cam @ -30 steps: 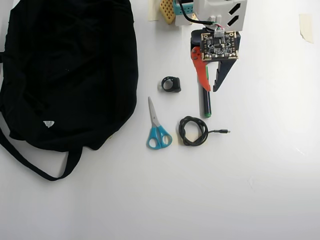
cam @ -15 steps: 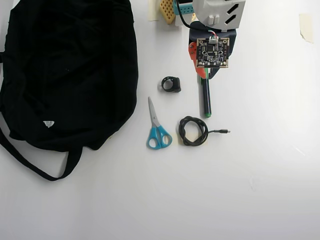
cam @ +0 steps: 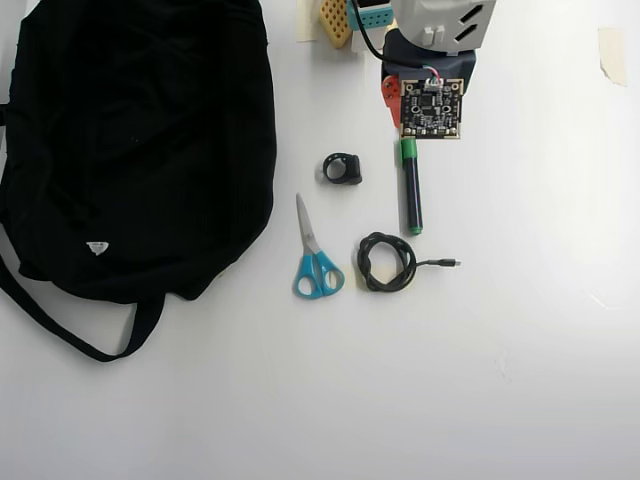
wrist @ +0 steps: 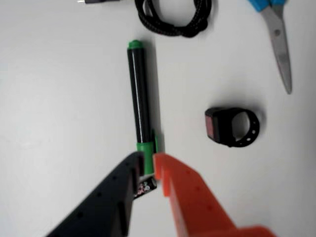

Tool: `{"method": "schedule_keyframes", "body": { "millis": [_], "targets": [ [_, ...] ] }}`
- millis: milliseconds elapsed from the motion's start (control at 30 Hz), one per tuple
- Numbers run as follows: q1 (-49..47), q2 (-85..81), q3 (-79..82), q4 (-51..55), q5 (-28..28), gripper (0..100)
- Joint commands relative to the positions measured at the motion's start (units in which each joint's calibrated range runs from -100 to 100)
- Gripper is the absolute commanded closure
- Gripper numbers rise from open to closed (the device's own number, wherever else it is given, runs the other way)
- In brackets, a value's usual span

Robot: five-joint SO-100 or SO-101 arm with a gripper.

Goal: Put the green marker into the black bag

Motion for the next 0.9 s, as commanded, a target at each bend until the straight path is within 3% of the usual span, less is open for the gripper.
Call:
{"method": "schedule_keyframes", "body": {
  "millis": [0,867],
  "targets": [
    [-0.8,-1.6,-2.9,0.3,0.1,98],
    [-9.7,-1.2,-2.0,0.0,-0.2,98]
  ]
}}
